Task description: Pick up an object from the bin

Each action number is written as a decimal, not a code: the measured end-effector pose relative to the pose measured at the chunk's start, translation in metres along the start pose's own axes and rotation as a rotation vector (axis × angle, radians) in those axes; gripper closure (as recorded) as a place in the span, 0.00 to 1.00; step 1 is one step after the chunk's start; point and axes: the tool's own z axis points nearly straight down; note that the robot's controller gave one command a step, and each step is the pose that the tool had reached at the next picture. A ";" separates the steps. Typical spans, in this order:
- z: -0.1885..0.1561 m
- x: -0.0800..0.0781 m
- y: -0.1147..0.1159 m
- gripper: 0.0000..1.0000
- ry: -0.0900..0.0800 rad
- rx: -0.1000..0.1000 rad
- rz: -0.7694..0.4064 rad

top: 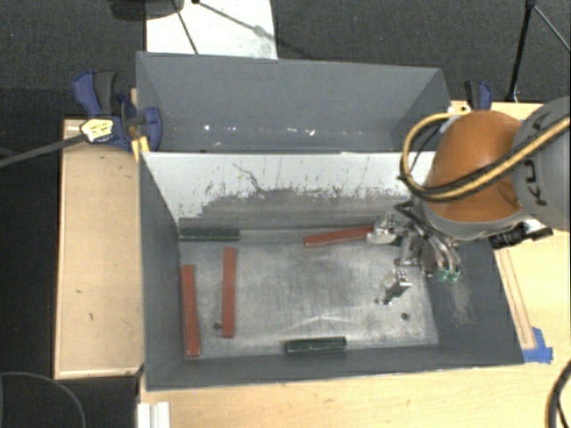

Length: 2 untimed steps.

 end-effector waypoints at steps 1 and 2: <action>0.000 0.000 0.000 0.00 -0.001 0.000 -0.001; -0.005 -0.008 -0.036 0.00 -0.002 -0.001 -0.058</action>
Offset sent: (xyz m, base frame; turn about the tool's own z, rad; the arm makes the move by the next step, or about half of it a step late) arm 0.0136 -0.1039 0.0128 -0.1314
